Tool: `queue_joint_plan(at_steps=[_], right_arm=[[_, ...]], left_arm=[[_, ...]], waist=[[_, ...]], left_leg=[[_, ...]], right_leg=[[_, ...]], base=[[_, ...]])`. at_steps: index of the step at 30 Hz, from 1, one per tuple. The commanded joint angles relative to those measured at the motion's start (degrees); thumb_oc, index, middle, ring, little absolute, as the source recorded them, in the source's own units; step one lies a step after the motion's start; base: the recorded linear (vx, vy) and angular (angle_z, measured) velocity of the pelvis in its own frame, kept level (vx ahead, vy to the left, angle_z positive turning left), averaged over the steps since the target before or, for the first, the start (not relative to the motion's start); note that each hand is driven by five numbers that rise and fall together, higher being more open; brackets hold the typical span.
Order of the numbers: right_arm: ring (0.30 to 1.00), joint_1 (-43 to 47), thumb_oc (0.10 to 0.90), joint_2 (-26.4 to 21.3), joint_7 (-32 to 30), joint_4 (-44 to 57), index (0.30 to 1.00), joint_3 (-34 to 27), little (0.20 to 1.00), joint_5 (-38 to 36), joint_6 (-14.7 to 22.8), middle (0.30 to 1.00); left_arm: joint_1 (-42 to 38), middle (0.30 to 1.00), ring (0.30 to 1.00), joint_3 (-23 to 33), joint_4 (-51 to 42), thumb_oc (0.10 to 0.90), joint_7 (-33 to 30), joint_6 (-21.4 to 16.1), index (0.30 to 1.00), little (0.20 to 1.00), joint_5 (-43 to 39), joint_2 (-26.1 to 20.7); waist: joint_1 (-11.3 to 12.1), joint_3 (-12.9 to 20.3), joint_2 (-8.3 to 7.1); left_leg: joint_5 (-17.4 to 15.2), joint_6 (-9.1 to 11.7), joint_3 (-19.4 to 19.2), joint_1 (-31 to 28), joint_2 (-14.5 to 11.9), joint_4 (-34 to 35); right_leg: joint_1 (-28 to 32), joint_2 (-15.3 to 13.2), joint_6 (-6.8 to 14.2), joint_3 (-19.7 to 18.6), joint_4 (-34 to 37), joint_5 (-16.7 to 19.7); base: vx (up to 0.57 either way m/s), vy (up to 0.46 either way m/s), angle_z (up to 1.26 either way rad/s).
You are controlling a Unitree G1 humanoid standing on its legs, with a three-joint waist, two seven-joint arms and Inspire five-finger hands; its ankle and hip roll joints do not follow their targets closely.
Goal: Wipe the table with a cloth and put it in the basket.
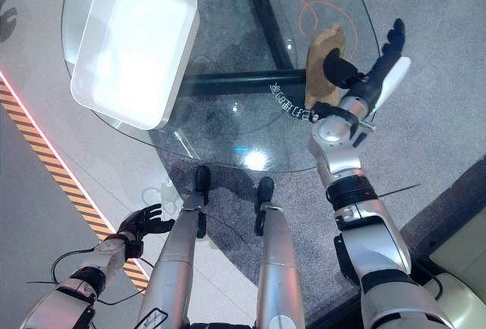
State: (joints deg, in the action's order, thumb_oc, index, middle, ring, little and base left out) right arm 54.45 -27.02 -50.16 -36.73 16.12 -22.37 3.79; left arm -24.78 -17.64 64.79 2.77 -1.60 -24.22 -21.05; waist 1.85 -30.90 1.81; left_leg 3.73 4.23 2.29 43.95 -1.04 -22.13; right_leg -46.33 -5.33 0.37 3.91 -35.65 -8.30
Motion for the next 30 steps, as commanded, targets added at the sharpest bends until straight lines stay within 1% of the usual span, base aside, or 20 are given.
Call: queue_joint_plan(at_steps=[1, 8, 10, 19, 21, 30], right_arm=[[0.9, 3.97, 0.8, -4.28, -1.35, 5.69, 0.9, 0.18, 0.9, 5.4, 0.28, 0.9], [0.9, 4.85, 0.8, -3.24, -0.43, 4.56, 0.9, 2.22, 0.9, 5.51, -3.87, 0.9], [0.9, 5.03, 0.8, -3.16, -0.54, 3.69, 0.9, 2.78, 0.9, 5.21, -3.91, 0.9], [0.9, 6.36, 0.8, -2.74, -1.28, -2.1, 0.9, 4.25, 0.9, 3.6, -6.37, 0.9], [0.9, 6.95, 0.8, -2.82, -0.83, -3.97, 0.9, 4.61, 0.9, 3.22, -7.36, 0.9], [0.9, 9.01, 0.8, -3.51, 0.17, -10.9, 0.9, 6.87, 0.9, 1.68, -9.32, 0.9]], left_arm=[[5.2, 0.9, 0.9, -1.75, 1.38, 0.8, -0.48, 0.6, 0.9, 0.9, -0.27, 3.06], [5.36, 0.9, 0.9, -2.29, 0.71, 0.8, -0.94, 0.99, 0.9, 0.9, -0.08, 3.92], [5.32, 0.9, 0.9, -2.47, 0.82, 0.8, -0.92, 0.87, 0.9, 0.9, -0.15, 4.04], [5.1, 0.9, 0.9, -3.65, 0.98, 0.8, -1.02, 0.73, 0.9, 0.9, -0.78, 4.78], [4.94, 0.9, 0.9, -3.99, 1.27, 0.8, -1.06, 0.59, 0.9, 0.9, -1.11, 4.91], [4.48, 0.9, 0.9, -4.74, 1.59, 0.8, -0.71, 0.07, 0.9, 0.9, -1.57, 4.92]], waist=[[-0.4, 1.11, 2.0], [-0.12, 1.11, 2.49], [-0.08, 1.11, 2.59], [0.07, 1.11, 3.52], [0.09, 1.11, 3.82], [0.6, 1.11, 4.62]], left_leg=[[-7.12, -2.71, -1.9, -2.33, 2.5, -5.99], [-6.66, -2.69, -2.37, -3.01, 2.7, -4.89], [-6.61, -2.71, -2.5, -3.04, 2.68, -4.84], [-6.37, -2.72, -2.94, -2.8, 2.69, -4.69], [-6.25, -2.67, -3.06, -2.77, 2.73, -4.53], [-6.01, -2.65, -3.09, -2.41, 2.82, -4.47]], right_leg=[[4.23, 2.91, -1.42, -0.2, 5.32, 2.17], [4.65, 2.73, -1.69, -0.08, 5.87, 2.19], [4.6, 2.66, -1.72, 0.01, 5.85, 2.2], [3.82, 2.51, -1.81, 0.07, 5.28, 2.13], [3.67, 2.39, -1.73, 0.06, 5.34, 2.15], [2.96, 2.06, -1.63, 0.33, 5.0, 2.28]], base=[[0.0, 0.0, 0.0], [0.0, 0.0, 0.0], [0.0, 0.0, 0.0], [0.0, 0.0, 0.0], [0.0, 0.0, 0.0], [0.0, 0.0, 0.0]])
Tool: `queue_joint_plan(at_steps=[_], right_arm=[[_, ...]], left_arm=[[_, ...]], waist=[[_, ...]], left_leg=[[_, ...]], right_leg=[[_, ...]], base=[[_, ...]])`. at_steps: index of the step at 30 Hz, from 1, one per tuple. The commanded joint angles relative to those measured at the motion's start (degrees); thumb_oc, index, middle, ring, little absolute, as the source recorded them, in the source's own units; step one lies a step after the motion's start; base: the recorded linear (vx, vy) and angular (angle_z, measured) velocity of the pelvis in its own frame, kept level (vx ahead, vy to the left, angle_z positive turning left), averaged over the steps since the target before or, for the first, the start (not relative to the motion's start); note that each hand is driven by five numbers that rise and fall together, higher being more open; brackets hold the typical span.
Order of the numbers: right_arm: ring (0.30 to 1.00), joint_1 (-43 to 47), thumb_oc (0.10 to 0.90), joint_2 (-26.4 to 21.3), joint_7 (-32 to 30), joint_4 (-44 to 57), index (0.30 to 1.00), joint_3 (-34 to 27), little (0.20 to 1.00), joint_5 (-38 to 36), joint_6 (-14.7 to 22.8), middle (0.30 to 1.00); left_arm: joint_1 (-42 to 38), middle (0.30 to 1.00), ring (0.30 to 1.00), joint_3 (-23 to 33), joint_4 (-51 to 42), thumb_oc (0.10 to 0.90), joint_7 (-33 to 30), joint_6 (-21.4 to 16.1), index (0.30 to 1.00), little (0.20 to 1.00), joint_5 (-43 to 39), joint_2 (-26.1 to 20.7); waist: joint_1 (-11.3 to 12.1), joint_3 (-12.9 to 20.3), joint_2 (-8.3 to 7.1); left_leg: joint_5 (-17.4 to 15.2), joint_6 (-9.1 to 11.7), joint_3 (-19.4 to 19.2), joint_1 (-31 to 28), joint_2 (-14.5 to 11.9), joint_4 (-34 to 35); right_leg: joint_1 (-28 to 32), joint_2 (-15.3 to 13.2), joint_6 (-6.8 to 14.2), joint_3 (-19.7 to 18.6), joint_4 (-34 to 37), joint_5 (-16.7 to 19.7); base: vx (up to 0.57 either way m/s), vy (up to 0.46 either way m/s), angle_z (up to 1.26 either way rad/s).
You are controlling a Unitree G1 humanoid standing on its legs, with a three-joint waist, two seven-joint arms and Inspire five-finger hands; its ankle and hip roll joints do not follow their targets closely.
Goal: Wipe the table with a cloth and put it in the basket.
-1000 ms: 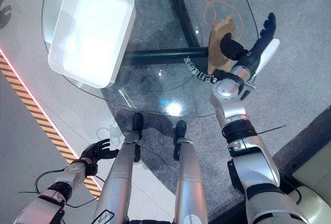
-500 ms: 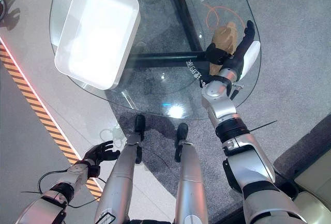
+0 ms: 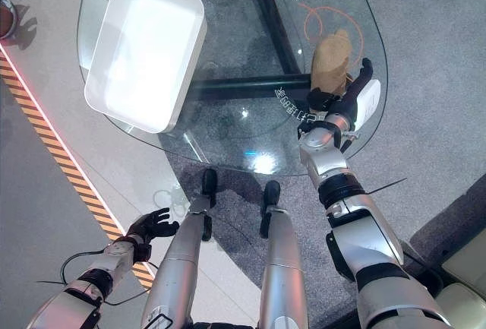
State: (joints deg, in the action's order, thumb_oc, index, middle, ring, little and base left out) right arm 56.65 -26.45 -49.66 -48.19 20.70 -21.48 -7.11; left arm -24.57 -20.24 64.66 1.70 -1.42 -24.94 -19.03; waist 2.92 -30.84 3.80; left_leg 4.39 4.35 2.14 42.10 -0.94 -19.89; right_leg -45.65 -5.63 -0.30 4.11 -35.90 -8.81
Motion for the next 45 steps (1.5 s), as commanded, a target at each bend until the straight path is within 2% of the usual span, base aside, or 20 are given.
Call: queue_joint_plan(at_steps=[1, 9, 25, 26, 27, 45], right_arm=[[0.9, 6.85, 0.8, -4.12, -0.33, 0.46, 0.9, 2.31, 0.9, 0.78, 1.61, 0.9], [0.9, 9.44, 0.8, -4.61, 2.88, -6.78, 0.9, 2.95, 0.9, -0.36, 1.52, 0.9], [0.9, 11.42, 0.8, -3.97, 5.1, -9.65, 0.9, 4.39, 0.9, -0.34, -0.97, 0.9], [0.354, 11.32, 0.163, -3.87, 4.98, -9.42, 0.354, 4.38, 0.263, 0.21, -1.23, 0.354], [0.3, 11.31, 0.1, -3.9, 4.85, -9.35, 0.3, 4.45, 0.2, 0.35, -1.32, 0.3], [0.3, 11.07, 0.1, -3.7, 4.63, -9.33, 0.3, 4.83, 0.2, 0.96, -1.73, 0.3]], left_arm=[[4.27, 0.9, 0.9, -2.16, 1.72, 0.8, 0.35, -0.11, 0.9, 0.9, -0.86, 2.91], [4.2, 0.9, 0.9, -3.11, 1.55, 0.8, 0.4, 0.02, 0.9, 0.9, -0.96, 2.69], [4.18, 0.9, 0.9, -3.96, 0.89, 0.8, 0.75, 0.49, 0.9, 0.9, -0.77, 2.2], [4.22, 0.9, 0.9, -3.93, 0.88, 0.8, 0.8, 0.48, 0.9, 0.9, -0.79, 2.21], [4.2, 0.9, 0.9, -3.92, 0.88, 0.8, 0.8, 0.51, 0.9, 0.9, -0.78, 2.24], [4.24, 0.9, 0.9, -4.31, 0.76, 0.8, 0.75, 0.82, 0.9, 0.9, -0.85, 2.22]], waist=[[-0.47, 1.05, 2.64], [0.52, 1.05, 3.35], [1.33, 1.05, 3.8], [1.33, 1.05, 3.8], [1.32, 1.05, 3.8], [1.39, 1.05, 3.81]], left_leg=[[-6.66, -2.76, -2.93, -0.54, 2.72, -6.71], [-6.43, -2.91, -2.66, -0.37, 2.95, -6.46], [-6.21, -3.17, -2.3, 0.25, 3.18, -6.53], [-6.23, -3.21, -2.33, 0.26, 3.16, -6.51], [-6.25, -3.22, -2.35, 0.32, 3.14, -6.56], [-6.16, -3.52, -2.33, 0.91, 3.14, -6.81]], right_leg=[[2.26, 2.36, -0.96, 0.13, 5.24, 2.79], [1.94, 2.02, -0.74, 0.91, 4.94, 2.75], [1.12, 1.96, -0.69, 1.39, 4.36, 2.79], [1.06, 1.96, -0.69, 1.42, 4.29, 2.77], [0.98, 1.94, -0.7, 1.42, 4.2, 2.74], [0.32, 2.14, -0.77, 1.48, 3.7, 2.79]], base=[[0.0, 0.0, 0.0], [0.0, -0.004, 0.02], [0.0, -0.001, 0.0], [0.0, 0.0, 0.0], [0.0, 0.0, 0.0], [0.0, 0.0, 0.0]])
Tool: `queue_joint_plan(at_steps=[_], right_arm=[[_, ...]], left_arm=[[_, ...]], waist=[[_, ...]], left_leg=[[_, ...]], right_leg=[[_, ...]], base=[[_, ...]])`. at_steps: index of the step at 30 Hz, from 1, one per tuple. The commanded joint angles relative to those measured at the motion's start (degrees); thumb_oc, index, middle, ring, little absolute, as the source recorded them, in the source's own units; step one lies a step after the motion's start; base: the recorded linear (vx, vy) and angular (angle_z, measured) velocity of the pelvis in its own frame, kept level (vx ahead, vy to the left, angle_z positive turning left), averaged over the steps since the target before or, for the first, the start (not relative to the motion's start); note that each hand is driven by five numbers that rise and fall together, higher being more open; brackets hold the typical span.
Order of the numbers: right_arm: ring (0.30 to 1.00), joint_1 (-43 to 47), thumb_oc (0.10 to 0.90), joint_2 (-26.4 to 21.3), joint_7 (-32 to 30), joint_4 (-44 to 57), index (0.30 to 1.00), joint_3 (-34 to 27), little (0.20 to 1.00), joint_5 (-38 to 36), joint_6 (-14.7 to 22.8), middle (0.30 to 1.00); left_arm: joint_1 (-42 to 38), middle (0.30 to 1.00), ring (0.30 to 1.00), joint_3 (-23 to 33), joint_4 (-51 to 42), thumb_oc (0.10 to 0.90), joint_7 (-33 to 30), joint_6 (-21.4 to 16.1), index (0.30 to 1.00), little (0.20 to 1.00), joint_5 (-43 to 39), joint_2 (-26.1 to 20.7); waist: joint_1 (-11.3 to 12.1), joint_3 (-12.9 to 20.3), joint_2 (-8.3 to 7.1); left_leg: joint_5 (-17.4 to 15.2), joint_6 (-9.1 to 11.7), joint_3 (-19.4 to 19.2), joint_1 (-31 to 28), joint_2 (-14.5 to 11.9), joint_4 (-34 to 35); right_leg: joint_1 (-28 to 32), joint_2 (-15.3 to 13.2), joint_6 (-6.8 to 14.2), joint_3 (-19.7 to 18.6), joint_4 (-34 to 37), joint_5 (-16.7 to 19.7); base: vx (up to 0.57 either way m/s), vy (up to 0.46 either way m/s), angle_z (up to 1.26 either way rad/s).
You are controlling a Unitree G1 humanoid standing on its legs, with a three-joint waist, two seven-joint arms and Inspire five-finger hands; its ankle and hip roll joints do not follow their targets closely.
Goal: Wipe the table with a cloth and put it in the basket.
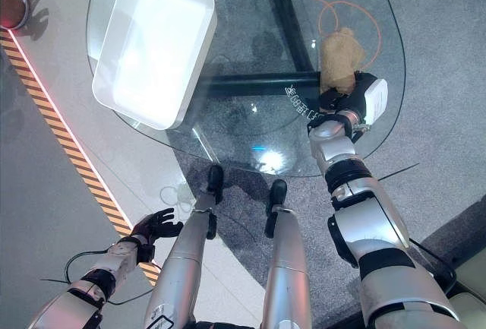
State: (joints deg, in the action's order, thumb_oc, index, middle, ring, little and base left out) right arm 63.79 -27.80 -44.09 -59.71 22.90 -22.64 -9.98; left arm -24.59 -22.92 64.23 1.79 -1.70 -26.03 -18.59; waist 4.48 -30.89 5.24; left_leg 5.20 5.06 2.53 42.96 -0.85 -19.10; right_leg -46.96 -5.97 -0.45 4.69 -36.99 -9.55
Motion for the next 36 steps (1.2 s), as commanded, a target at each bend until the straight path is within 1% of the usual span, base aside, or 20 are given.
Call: queue_joint_plan(at_steps=[1, 4, 9, 11, 17, 19, 23, 30, 31, 36], right_arm=[[0.3, 3.96, 0.1, -2.38, -0.92, 2.1, 0.3, 2.72, 0.2, 2.28, 1.22, 0.3], [0.3, 4.25, 0.1, -2.73, -0.73, 1.7, 0.3, 2.97, 0.2, 3.02, 1.44, 0.3], [0.3, 4.35, 0.1, -3.04, -0.22, 2.03, 0.3, 3.33, 0.2, 5.39, 0.65, 0.3], [0.3, 4.73, 0.1, -3.08, 1.6, 2.07, 0.3, 4.44, 0.2, 8.71, -0.09, 0.3], [0.3, 6.05, 0.1, -2.85, 4.67, 3.75, 0.3, 8.26, 0.2, 13.26, -0.89, 0.3], [0.3, 6.56, 0.1, -2.3, 6.0, 4.48, 0.3, 9.57, 0.2, 14.71, -1.4, 0.3], [0.3, 6.25, 0.1, -0.41, 7.96, 5.11, 0.3, 11.23, 0.2, 15.38, -1.83, 0.3], [0.3, 5.34, 0.1, 2.6, 11.16, 5.8, 0.3, 13.17, 0.2, 18.19, -0.57, 0.3], [0.3, 5.01, 0.1, 3.85, 12.13, 6.17, 0.3, 13.69, 0.2, 19.53, -0.3, 0.3], [0.3, 3.96, 0.1, 5.71, 14.71, 7.49, 0.3, 15.11, 0.2, 21.88, 0.34, 0.3]], left_arm=[[4.23, 0.9, 0.9, -1.72, 1.2, 0.8, 0.66, 1.09, 0.9, 0.9, 0.14, 1.79], [4.33, 0.9, 0.9, -1.69, 1.54, 0.8, 0.98, 0.59, 0.9, 0.9, 0.19, 1.66], [4.34, 0.9, 0.9, -1.74, 1.25, 0.8, 0.9, 0.76, 0.9, 0.9, 0.09, 1.52], [4.15, 0.9, 0.9, -1.78, 1.15, 0.8, 0.92, 0.96, 0.9, 0.9, 0.21, 1.45], [4.04, 0.9, 0.9, -2.08, 0.75, 0.8, 0.83, 0.88, 0.9, 0.9, 0.57, 1.45], [3.83, 0.9, 0.9, -2.3, 0.74, 0.8, 0.77, 0.73, 0.9, 0.9, 0.36, 1.44], [3.4, 0.9, 0.9, -2.12, 0.48, 0.8, 0.4, 0.91, 0.9, 0.9, 0.48, 1.45], [2.9, 0.9, 0.9, -2.17, 0.02, 0.8, -0.03, 0.91, 0.9, 0.9, 0.08, 1.89], [2.76, 0.9, 0.9, -2.29, 0.13, 0.8, 0.08, 0.94, 0.9, 0.9, -0.01, 2.13], [2.78, 0.9, 0.9, -2.34, -0.15, 0.8, 0.0, 0.82, 0.9, 0.9, 0.22, 2.58]], waist=[[-0.16, 1.1, 2.4], [-0.1, 1.1, 2.47], [-0.07, 1.1, 2.47], [0.03, 1.1, 2.38], [0.42, 1.1, 2.19], [0.5, 1.1, 2.2], [0.67, 1.1, 2.41], [0.78, 1.1, 3.14], [0.74, 1.1, 3.35], [0.83, 1.1, 3.51]], left_leg=[[-6.95, -4.24, -2.72, 0.04, 3.04, -7.53], [-6.87, -4.23, -2.69, 0.22, 3.03, -7.55], [-6.83, -4.19, -2.6, 0.31, 3.0, -7.58], [-6.79, -4.23, -2.47, 0.51, 3.01, -7.63], [-6.64, -4.23, -2.13, 0.5, 3.11, -7.47], [-6.52, -4.19, -2.08, 0.6, 3.13, -7.39], [-6.4, -4.1, -2.06, 0.26, 3.23, -7.04], [-5.93, -4.02, -2.24, 0.01, 3.67, -6.46], [-5.69, -3.92, -2.33, -0.15, 3.79, -6.12], [-5.35, -3.93, -2.43, -0.24, 3.92, -5.54]], right_leg=[[1.61, 2.48, -0.63, 0.93, 4.79, 3.54], [1.39, 2.45, -0.63, 1.0, 4.69, 3.59], [1.38, 2.36, -0.54, 1.05, 4.79, 3.66], [1.24, 2.38, -0.54, 1.06, 4.81, 3.68], [1.37, 2.24, -0.48, 1.38, 4.94, 3.78], [1.28, 2.22, -0.48, 1.4, 5.04, 3.86], [1.56, 2.23, -0.57, 1.41, 5.15, 3.69], [1.64, 2.11, -0.6, 1.41, 5.7, 3.9], [1.73, 2.13, -0.6, 1.31, 5.99, 4.02], [1.78, 1.99, -0.59, 1.49, 6.48, 4.26]], base=[[0.0, 0.0, 0.0], [0.0, 0.0, 0.0], [0.0, 0.0, 0.0], [0.0, 0.0, 0.0], [0.0, 0.0, 0.0], [0.0, 0.0, 0.0], [0.0, 0.0, 0.0], [0.0, 0.005, 0.01], [-0.01, 0.032, 0.05], [0.0, 0.006, 0.01]])
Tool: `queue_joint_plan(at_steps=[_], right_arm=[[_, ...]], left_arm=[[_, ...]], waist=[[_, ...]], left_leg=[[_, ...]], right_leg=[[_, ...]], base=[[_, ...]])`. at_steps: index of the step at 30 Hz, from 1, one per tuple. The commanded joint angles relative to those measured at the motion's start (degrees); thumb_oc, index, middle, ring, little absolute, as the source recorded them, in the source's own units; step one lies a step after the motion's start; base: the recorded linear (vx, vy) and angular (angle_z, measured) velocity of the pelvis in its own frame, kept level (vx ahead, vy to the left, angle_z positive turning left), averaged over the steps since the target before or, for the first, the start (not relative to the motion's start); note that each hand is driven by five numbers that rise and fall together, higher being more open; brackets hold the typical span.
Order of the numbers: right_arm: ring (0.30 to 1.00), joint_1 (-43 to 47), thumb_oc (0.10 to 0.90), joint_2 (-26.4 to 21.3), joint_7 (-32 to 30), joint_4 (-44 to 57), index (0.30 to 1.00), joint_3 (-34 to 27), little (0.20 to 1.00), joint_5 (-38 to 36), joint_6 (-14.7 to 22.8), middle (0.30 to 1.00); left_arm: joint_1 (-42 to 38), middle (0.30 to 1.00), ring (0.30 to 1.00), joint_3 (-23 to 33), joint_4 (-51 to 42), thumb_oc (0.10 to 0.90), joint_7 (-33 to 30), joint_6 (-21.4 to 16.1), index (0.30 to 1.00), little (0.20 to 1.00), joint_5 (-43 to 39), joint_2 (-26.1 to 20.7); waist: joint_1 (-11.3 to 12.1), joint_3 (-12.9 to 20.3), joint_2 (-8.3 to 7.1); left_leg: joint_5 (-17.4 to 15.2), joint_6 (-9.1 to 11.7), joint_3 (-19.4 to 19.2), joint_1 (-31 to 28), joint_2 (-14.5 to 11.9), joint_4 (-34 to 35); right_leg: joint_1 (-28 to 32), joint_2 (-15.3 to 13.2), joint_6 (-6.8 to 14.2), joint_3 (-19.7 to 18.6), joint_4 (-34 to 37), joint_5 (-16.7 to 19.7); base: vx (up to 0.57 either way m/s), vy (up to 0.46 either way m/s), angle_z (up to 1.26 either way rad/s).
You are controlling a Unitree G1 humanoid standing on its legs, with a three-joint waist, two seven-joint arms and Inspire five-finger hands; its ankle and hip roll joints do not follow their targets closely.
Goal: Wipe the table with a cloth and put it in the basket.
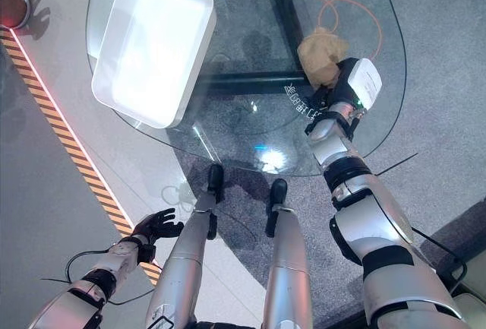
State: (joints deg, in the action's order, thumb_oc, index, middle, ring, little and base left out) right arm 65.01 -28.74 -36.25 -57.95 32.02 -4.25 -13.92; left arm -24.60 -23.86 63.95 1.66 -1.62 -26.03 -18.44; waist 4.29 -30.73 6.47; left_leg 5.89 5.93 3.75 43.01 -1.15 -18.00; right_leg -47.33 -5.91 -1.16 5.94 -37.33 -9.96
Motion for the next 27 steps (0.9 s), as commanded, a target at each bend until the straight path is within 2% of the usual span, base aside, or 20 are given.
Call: queue_joint_plan(at_steps=[1, 8, 27], right_arm=[[0.3, 2.49, 0.1, 7.05, 7.47, 5.91, 0.3, 6.46, 0.2, 3.72, 4.61, 0.3], [0.3, 0.36, 0.1, 9.13, 13.04, 8.93, 0.3, 9.21, 0.2, 7.9, 7.38, 0.3], [0.3, -5.04, 0.1, 12.73, 22.18, 14.13, 0.3, 14.27, 0.2, 13.78, 8.82, 0.3]], left_arm=[[2.75, 0.9, 0.9, -1.51, 0.02, 0.8, -0.02, 0.74, 0.9, 0.9, 0.18, 2.6], [2.58, 0.9, 0.9, -1.56, -0.8, 0.8, -0.77, 1.15, 0.9, 0.9, 0.3, 3.12], [2.19, 0.9, 0.9, -0.69, -0.95, 0.8, -0.7, 1.37, 0.9, 0.9, 1.19, 3.24]], waist=[[1.04, 0.94, 2.31], [1.05, 0.94, 2.35], [0.76, 0.94, 1.9]], left_leg=[[-5.96, -4.8, -3.7, -0.25, 4.21, -6.58], [-5.39, -4.72, -3.82, -0.08, 4.33, -5.84], [-4.91, -4.59, -4.03, 0.57, 4.38, -5.67]], right_leg=[[2.07, 1.91, 0.13, 0.22, 6.84, 4.72], [1.86, 1.76, 0.18, 0.5, 7.47, 5.07], [1.22, 1.5, 0.34, 0.91, 7.81, 5.39]], base=[[0.0, 0.0, 0.0], [0.0, 0.0, 0.0], [0.0, 0.0, 0.01]])
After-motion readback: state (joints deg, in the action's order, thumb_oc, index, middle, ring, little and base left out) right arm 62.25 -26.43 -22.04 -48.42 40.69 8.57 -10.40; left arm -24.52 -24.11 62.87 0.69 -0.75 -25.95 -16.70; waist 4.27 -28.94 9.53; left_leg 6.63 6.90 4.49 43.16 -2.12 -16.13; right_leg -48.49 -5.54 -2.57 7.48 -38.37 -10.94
